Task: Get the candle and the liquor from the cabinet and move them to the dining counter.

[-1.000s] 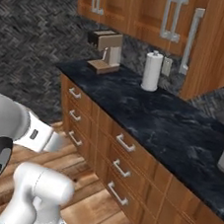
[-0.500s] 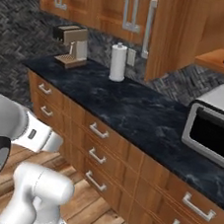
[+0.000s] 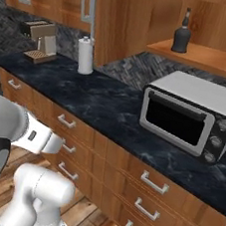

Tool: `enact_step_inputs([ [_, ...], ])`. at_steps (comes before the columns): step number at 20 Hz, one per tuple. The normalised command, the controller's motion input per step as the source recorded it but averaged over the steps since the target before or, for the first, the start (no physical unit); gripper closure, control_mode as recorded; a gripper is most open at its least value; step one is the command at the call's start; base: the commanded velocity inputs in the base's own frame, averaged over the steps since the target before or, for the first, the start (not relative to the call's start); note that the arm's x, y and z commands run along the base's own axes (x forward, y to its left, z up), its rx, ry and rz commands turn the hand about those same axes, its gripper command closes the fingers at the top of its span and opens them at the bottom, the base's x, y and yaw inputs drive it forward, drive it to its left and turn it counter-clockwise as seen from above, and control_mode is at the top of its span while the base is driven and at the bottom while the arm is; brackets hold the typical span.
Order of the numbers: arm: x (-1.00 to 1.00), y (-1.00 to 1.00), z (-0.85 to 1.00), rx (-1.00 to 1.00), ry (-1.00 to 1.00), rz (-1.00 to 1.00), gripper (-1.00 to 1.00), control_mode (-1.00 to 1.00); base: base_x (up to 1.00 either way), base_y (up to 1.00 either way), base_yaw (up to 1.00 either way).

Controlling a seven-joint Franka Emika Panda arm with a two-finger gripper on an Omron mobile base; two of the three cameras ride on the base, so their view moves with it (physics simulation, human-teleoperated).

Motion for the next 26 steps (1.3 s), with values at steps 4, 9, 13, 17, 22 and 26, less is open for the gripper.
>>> enact_step_inputs([
  [4, 0.00, 0.00, 0.00, 0.00, 0.00, 0.00, -1.00, 1.00, 0.12, -0.69, -0.21],
  [9, 0.00, 0.00, 0.00, 0.00, 0.00, 0.00, -1.00, 1.00, 0.30, -0.47, -0.23],
  [13, 0.00, 0.00, 0.00, 0.00, 0.00, 0.00, -1.00, 1.00, 0.44, -0.25, -0.28],
  [17, 0.00, 0.00, 0.00, 0.00, 0.00, 0.00, -1.00, 1.00, 0.42, -0.13, -0.26],
  [22, 0.00, 0.00, 0.00, 0.00, 0.00, 0.00, -1.00, 1.00, 0.40, -0.06, -0.25],
  [26, 0.00, 0.00, 0.00, 0.00, 0.00, 0.00, -1.00, 1.00, 0.49, 0.07, -0.19],
])
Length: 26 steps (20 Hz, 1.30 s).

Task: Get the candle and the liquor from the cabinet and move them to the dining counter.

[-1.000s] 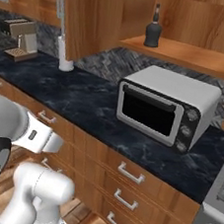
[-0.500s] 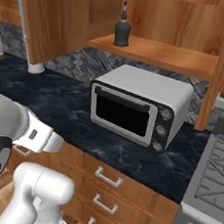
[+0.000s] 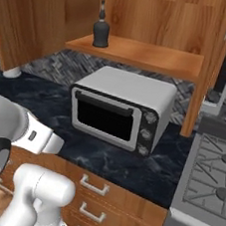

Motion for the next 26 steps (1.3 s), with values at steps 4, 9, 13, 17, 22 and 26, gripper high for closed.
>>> enact_step_inputs([
  [4, 0.00, 0.00, 0.00, 0.00, 0.00, 0.00, -1.00, 1.00, 0.59, 0.15, -0.15],
  [9, 0.00, 0.00, 0.00, 0.00, 0.00, 0.00, -1.00, 1.00, 0.59, 0.22, -0.12],
  [13, 0.00, 0.00, 0.00, 0.00, 0.00, 0.00, -1.00, 1.00, 0.48, 0.33, -0.11],
  [17, 0.00, 0.00, 0.00, 0.00, 0.00, 0.00, -1.00, 1.00, 0.41, 0.54, -0.10],
  [22, 0.00, 0.00, 0.00, 0.00, 0.00, 0.00, -1.00, 1.00, 0.41, 0.57, -0.04],
  [26, 0.00, 0.00, 0.00, 0.00, 0.00, 0.00, -1.00, 1.00, 0.53, 0.29, -0.04],
])
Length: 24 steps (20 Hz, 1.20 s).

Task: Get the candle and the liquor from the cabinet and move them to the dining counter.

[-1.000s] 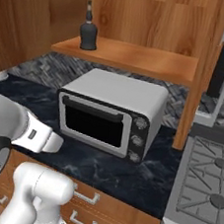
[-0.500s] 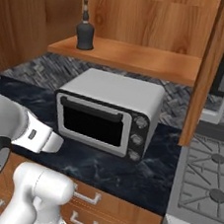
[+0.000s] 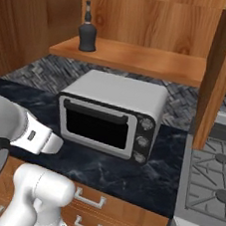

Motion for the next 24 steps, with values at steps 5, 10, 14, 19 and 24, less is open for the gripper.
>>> enact_step_inputs([
  [5, 0.00, 0.00, 0.00, 0.00, 0.00, 0.00, -1.00, 1.00, 0.56, 0.14, -0.09],
  [10, 0.44, 0.19, -0.01, 0.00, -0.01, -0.02, -1.00, -1.00, 0.00, 0.00, 0.00],
  [14, 0.03, 0.09, 0.16, 0.00, -0.35, 0.08, -1.00, -1.00, 0.00, 0.00, 0.00],
  [19, 0.00, 0.00, 0.42, 0.00, -0.44, 0.13, -1.00, -1.00, 0.00, 0.00, 0.00],
  [24, 0.00, 0.00, 0.55, -0.02, -0.34, 0.12, -1.00, -1.00, 0.00, 0.00, 0.00],
])
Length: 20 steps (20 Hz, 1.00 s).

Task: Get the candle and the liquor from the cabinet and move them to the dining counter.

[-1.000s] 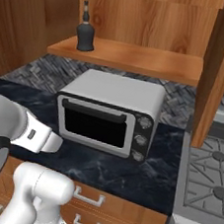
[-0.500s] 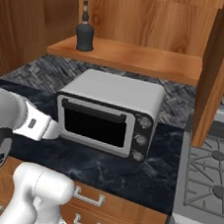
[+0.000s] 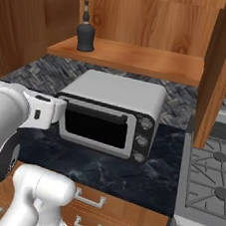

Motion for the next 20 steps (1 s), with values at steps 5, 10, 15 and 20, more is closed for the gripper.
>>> enact_step_inputs([
  [5, 0.00, 0.00, 0.68, -0.06, -0.18, 0.08, -1.00, -1.00, 0.00, 0.00, 0.00],
  [10, 0.08, 0.05, 0.70, -0.14, -0.06, 0.05, -1.00, -1.00, 0.00, 0.00, 0.00],
  [15, 0.24, 0.04, 0.58, -0.15, -0.01, 0.06, -1.00, -1.00, 0.00, 0.00, 0.00],
  [20, 0.14, 0.06, 0.12, -0.06, 0.00, 0.03, -1.00, -1.00, 0.00, 0.00, 0.00],
])
